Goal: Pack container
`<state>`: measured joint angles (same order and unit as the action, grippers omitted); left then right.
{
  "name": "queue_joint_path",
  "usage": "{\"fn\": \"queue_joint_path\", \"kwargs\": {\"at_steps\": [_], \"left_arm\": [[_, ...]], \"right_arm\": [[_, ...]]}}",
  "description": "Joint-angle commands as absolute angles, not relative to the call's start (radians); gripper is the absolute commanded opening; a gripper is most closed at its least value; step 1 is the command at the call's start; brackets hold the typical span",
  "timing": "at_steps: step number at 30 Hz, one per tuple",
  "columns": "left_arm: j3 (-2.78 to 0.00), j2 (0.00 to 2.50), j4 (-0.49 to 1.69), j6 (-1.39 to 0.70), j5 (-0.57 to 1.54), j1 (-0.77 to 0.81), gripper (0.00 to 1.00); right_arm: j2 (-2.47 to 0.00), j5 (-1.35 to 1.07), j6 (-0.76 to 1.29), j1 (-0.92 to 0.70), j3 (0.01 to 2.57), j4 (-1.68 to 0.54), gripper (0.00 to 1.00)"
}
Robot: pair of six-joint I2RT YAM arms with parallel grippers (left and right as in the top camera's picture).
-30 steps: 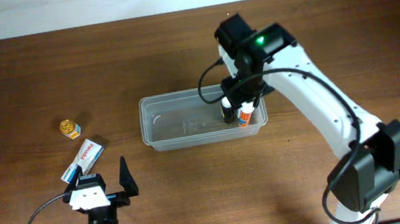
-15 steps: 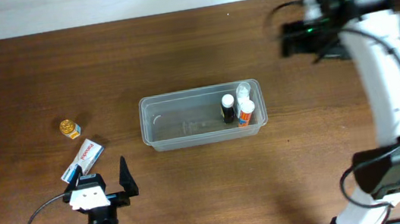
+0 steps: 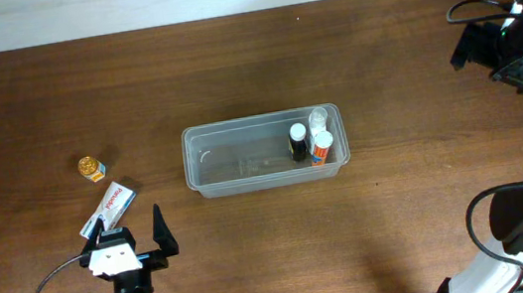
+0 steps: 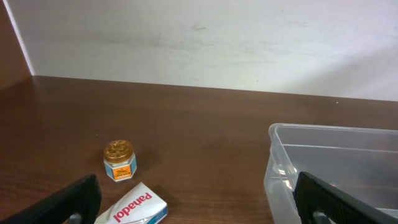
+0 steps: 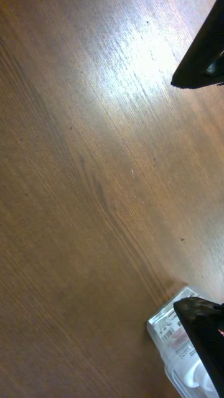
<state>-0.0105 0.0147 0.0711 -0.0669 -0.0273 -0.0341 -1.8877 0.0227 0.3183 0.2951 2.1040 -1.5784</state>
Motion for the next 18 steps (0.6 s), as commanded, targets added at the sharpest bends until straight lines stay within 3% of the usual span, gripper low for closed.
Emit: {"fn": "queue_joint_path", "kwargs": {"at_steps": [1, 10, 18], "left_arm": [[-0.009, 0.005, 0.070, -0.055, 0.038, -0.037, 1.00], [-0.177, 0.069, 0.167, -0.062, 0.183, -0.038, 1.00], [-0.664, 0.509, 0.474, 0.047, 0.180, -0.038, 1.00]], "right_arm": [[-1.871, 0.031, 0.331, 0.295, 2.119, -1.579, 0.98], [-1.871, 0.031, 0.331, 0.295, 2.119, -1.579, 0.98], [-1.871, 0.031, 0.331, 0.295, 2.119, -1.579, 0.99]]}}
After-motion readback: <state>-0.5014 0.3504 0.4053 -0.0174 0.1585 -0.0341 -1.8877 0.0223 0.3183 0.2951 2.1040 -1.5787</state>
